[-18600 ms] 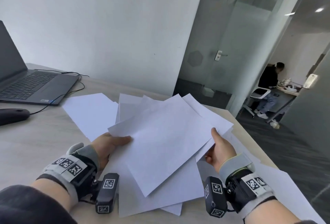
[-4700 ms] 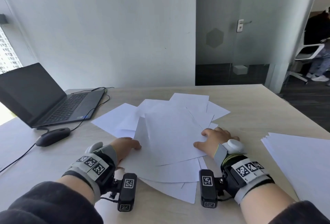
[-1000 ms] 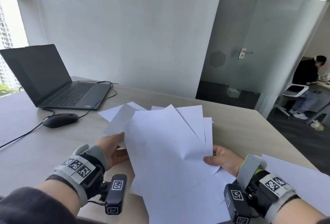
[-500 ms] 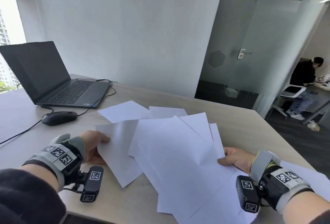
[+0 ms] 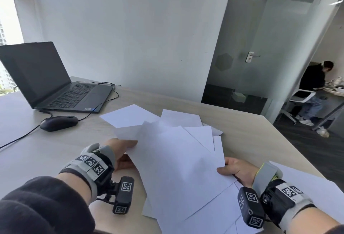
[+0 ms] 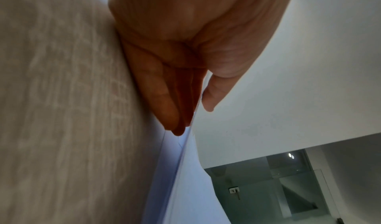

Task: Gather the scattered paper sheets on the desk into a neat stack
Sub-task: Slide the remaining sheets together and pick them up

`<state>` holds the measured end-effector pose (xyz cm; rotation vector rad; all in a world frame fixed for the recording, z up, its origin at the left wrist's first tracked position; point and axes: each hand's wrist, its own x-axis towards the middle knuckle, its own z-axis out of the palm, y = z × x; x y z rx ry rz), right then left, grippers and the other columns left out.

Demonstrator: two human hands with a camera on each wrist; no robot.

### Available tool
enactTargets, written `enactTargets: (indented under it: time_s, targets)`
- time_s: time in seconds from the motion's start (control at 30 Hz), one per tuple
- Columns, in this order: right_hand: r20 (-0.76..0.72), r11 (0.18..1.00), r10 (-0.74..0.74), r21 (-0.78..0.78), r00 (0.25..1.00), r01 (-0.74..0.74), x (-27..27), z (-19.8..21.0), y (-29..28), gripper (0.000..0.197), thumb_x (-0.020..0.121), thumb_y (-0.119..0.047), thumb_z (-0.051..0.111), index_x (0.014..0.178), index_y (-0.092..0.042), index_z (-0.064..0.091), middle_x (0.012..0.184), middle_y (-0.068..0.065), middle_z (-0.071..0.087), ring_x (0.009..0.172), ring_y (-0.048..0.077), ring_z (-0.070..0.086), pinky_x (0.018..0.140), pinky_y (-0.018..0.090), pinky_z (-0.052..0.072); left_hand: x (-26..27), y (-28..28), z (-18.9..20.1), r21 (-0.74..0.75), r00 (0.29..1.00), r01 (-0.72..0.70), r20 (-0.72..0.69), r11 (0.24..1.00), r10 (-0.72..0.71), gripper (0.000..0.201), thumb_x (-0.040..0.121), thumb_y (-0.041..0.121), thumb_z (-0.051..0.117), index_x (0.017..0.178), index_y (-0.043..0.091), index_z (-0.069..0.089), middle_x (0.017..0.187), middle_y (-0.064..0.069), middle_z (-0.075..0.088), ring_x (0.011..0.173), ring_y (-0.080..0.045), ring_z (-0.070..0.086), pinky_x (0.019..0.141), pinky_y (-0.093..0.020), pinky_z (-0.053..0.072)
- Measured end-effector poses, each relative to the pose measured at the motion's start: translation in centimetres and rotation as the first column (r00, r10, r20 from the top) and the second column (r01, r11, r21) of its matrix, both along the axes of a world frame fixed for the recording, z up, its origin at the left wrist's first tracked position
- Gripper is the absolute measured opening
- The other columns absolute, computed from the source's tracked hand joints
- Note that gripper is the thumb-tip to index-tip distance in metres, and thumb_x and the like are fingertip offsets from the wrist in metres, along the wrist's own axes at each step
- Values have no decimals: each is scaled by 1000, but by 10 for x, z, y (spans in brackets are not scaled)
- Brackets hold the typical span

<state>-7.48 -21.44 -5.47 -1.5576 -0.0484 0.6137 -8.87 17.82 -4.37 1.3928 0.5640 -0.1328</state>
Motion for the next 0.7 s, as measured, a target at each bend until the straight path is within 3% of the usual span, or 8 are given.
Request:
enactTargets:
  time_s: [0.1,0.27,0.43,0.6,0.7]
  targets:
    - [-10,999,34,-21,999,-35,-4,1,1,85,41,-13,100,117,8,67,122,33,65,102,44,69,86,49,57,4,4,3,41,1000,-19,-18,999,19,25,92,8,68,115,0,62,98,-27,73,84,-42,72,72,-59,61]
    - [-20,999,3,-46,1000,-4,-4,1,-14,91,39,-12,101,120,9,65,123,33,64,103,44,69,90,51,55,7,29,10,82,999,-12,-35,997,15,26,98,6,60,122,0,56,95,-21,69,81,-36,68,67,-51,57]
    - [-55,1000,-22,-16,998,21,-2,4,-22,87,32,-9,101,112,8,70,117,32,67,92,41,73,78,46,60,1,62,15,159,991,62,-130,985,-42,32,91,4,58,122,-4,60,100,-26,72,86,-39,70,77,-48,56]
    - [-49,998,-12,-60,999,9,-2,5,-12,90,38,-14,100,119,6,67,123,32,65,102,42,69,89,48,56,-2,48,18,202,974,167,-188,965,-129,35,85,6,62,118,-6,64,96,-28,75,80,-42,73,79,-51,59]
    - [-43,994,-28,-103,999,23,-2,4,-5,82,45,-12,95,120,6,67,122,31,66,107,44,65,94,49,55,-1,32,17,183,966,210,-188,960,-176,32,87,7,66,115,-6,66,98,-27,76,86,-41,73,92,-57,56]
